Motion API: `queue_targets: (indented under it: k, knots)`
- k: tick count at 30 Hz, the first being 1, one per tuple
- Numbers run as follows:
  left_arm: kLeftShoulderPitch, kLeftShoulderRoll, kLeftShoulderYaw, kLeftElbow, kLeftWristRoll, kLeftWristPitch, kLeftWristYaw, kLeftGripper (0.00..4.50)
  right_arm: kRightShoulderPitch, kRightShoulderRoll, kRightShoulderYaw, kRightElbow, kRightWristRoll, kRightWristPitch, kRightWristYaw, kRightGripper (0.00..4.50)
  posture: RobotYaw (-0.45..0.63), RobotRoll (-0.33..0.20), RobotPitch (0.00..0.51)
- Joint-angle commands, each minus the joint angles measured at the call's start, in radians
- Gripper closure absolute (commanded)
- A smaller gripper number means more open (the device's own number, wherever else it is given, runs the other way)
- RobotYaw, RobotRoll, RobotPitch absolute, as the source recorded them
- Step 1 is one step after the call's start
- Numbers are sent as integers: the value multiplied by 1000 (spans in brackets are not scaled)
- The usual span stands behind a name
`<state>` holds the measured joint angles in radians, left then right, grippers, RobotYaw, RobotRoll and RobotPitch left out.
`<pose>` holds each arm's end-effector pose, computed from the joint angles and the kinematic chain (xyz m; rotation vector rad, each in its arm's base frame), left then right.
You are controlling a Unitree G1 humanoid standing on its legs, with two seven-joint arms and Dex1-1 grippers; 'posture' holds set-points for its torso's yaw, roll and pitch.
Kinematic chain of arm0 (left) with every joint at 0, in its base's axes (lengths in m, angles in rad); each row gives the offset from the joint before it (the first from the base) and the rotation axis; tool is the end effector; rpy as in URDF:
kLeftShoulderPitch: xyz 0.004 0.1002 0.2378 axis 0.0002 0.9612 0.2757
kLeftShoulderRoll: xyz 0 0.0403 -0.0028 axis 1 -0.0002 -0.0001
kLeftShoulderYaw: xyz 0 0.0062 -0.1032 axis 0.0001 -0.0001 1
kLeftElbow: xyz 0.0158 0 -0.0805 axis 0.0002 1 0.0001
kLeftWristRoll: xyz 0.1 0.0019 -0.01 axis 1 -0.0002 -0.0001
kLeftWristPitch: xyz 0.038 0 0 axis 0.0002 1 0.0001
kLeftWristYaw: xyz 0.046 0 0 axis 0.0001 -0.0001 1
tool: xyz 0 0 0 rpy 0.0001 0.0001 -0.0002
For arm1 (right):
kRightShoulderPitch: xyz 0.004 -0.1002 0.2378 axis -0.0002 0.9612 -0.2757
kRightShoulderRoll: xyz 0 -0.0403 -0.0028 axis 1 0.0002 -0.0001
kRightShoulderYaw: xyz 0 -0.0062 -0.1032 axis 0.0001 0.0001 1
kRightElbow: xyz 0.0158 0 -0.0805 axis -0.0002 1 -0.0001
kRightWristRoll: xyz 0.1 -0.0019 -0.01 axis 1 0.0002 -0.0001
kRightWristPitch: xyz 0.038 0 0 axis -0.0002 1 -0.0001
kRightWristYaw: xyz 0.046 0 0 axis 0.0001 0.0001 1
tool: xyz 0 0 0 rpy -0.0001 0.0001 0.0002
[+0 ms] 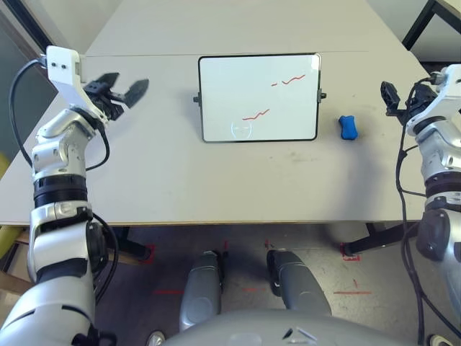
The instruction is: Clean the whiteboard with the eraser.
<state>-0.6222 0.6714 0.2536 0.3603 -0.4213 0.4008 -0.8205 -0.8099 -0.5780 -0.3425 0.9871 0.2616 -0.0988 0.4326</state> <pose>0.2875 0.3045 0.1905 0.0402 -0.0142 -0.5350 0.3118 -0.3168 0.1457 0.0196 -0.1026 -0.0305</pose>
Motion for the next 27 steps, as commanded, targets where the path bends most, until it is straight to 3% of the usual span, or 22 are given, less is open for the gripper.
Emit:
queue_targets:
  k: [1, 6, 16, 23, 27]
  knots:
    - [46, 24, -22, -99, -33, 72, -54, 0, -14, -6, 10, 11, -16, 30, -17, 42, -188, 0, 139]
    - [76, 20, -54, -154, -27, 93, -88, 0, -53, -29, 52, -10, -46, 201, -31, 42, -197, 0, 145]
    - [56, 6, -105, -121, 5, 56, -106, 0, -136, -158, 246, -257, -114, 915, 107, 42, -228, 0, 145]
    - [30, -13, -123, -78, 24, 26, -98, 0, -177, -126, 281, -397, -101, 1222, 88, 42, -246, 0, 147]
    - [30, -22, -129, -75, 29, 18, -94, 0, -170, -90, 290, -447, -105, 1290, 64, 42, -248, 0, 149]
